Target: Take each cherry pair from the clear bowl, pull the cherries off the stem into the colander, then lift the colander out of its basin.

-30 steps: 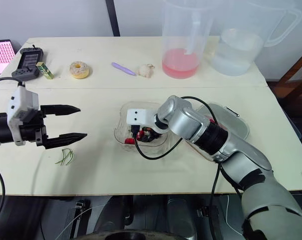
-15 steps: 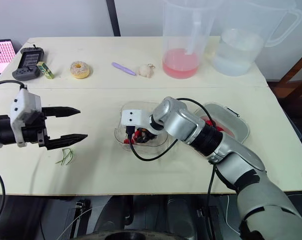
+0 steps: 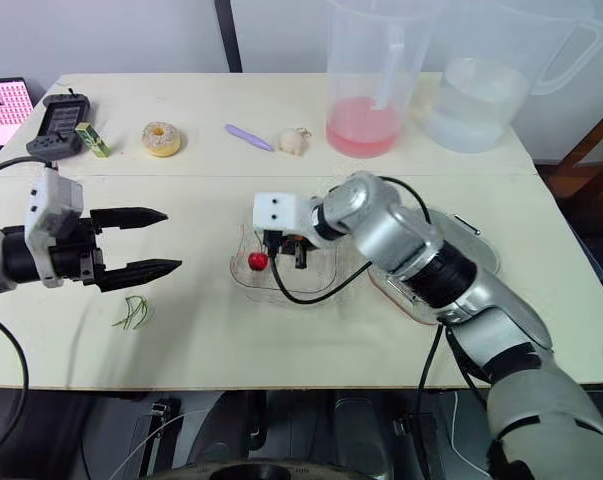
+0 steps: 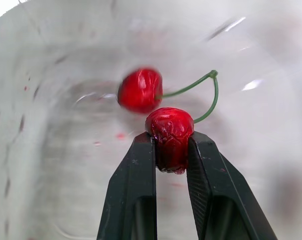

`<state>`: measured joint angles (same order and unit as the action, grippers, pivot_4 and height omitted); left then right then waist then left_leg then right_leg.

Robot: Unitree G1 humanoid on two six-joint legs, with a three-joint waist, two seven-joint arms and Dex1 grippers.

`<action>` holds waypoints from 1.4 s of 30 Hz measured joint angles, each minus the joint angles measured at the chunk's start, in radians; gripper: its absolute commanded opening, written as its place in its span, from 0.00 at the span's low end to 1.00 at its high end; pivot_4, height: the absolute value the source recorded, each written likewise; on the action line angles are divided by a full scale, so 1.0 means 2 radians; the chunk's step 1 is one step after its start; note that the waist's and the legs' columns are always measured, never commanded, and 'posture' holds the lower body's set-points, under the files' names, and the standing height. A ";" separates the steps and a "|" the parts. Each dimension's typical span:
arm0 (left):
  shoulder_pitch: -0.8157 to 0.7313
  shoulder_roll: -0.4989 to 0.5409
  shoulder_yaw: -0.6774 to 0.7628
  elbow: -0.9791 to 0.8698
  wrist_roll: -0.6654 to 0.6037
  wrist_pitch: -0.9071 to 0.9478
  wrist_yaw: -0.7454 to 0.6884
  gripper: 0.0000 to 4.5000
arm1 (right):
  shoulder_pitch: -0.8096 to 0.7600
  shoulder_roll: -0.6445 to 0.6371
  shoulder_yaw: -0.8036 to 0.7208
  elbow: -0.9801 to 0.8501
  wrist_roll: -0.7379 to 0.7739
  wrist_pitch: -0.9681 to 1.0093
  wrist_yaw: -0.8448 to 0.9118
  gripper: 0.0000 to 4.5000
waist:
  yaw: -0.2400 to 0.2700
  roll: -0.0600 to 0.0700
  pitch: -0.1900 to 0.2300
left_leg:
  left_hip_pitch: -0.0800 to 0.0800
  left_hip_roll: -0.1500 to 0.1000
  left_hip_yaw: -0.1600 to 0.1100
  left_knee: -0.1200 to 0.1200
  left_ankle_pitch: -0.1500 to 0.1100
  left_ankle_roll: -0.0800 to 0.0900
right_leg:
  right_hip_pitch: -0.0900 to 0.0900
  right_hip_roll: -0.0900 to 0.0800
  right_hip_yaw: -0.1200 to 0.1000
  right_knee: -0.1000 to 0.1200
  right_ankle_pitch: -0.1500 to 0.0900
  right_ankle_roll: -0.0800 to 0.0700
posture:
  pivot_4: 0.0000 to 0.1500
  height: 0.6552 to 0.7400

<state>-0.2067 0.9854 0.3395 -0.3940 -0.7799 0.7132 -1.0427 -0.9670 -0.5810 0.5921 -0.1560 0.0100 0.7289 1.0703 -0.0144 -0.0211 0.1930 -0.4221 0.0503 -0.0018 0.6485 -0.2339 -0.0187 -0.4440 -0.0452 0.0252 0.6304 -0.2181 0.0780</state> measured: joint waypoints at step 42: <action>-0.334 -0.263 -0.085 0.142 -0.072 0.042 0.164 1.00 | 0.222 0.098 -0.152 -0.110 -0.289 -0.385 -0.409 0.11 | -0.001 -0.001 0.000 | 0.002 -0.001 -0.001 0.000 0.001 -0.002 | 0.002 0.000 0.000 0.000 0.001 0.002 | 1.00 1.00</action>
<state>-0.8753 0.4588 0.1696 -0.1092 -0.9247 0.7967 -0.7143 -0.5232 -0.3846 0.2880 -0.3767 -0.5675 -0.0412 0.2515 -0.0159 -0.0224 0.1922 -0.4189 0.0492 -0.0047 0.6490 -0.2317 -0.0219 -0.4394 -0.0443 0.0256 0.6312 -0.2159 0.0820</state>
